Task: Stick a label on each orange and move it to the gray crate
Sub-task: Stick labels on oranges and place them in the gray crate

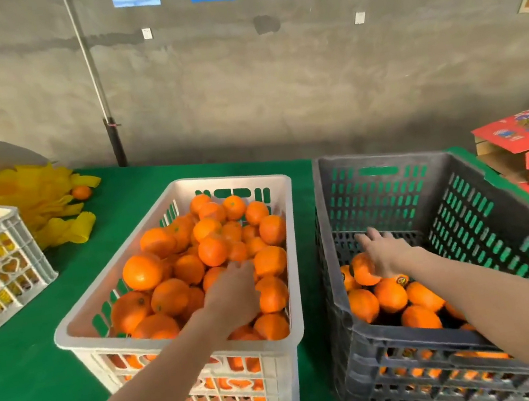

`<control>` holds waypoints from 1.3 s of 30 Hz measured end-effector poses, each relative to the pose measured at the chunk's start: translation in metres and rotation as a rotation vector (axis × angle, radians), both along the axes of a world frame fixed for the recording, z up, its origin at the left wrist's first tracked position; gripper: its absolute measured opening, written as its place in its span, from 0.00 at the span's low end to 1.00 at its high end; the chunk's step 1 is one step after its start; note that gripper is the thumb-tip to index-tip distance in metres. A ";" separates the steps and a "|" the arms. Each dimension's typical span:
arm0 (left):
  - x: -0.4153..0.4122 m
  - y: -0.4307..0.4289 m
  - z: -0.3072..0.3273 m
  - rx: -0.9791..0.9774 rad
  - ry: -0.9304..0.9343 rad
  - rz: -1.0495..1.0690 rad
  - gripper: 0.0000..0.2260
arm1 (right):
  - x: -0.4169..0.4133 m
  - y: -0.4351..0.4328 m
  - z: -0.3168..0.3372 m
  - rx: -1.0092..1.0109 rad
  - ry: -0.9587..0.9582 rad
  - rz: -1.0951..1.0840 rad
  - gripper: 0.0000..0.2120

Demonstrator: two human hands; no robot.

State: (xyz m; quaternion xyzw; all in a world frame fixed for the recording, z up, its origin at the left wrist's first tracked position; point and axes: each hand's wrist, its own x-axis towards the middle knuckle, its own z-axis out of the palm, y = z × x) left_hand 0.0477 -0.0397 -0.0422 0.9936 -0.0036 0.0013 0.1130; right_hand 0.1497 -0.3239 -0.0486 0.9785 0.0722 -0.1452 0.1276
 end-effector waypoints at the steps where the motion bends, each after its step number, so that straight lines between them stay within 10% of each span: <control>1: 0.008 0.006 0.003 0.004 -0.046 0.062 0.20 | -0.002 0.000 0.007 0.086 -0.053 0.012 0.37; 11: 0.078 0.055 -0.012 -0.044 0.020 0.329 0.32 | -0.106 0.030 0.118 1.091 -0.726 0.246 0.11; 18: 0.072 0.053 -0.004 -0.240 -0.108 0.321 0.29 | -0.215 0.004 0.107 1.399 -0.127 0.317 0.07; 22: 0.043 0.038 0.021 -0.844 -0.311 0.349 0.32 | -0.241 -0.005 0.048 0.936 0.392 0.275 0.10; 27: -0.032 0.013 0.048 -1.316 -0.300 -0.007 0.26 | -0.246 0.003 -0.053 0.379 0.499 0.144 0.17; 32: -0.121 -0.024 0.041 -1.435 -0.115 -0.231 0.27 | -0.244 0.018 -0.090 0.329 0.396 0.049 0.22; 39: -0.192 -0.072 -0.029 -1.416 0.359 0.042 0.38 | -0.244 0.011 -0.105 0.522 0.264 0.039 0.14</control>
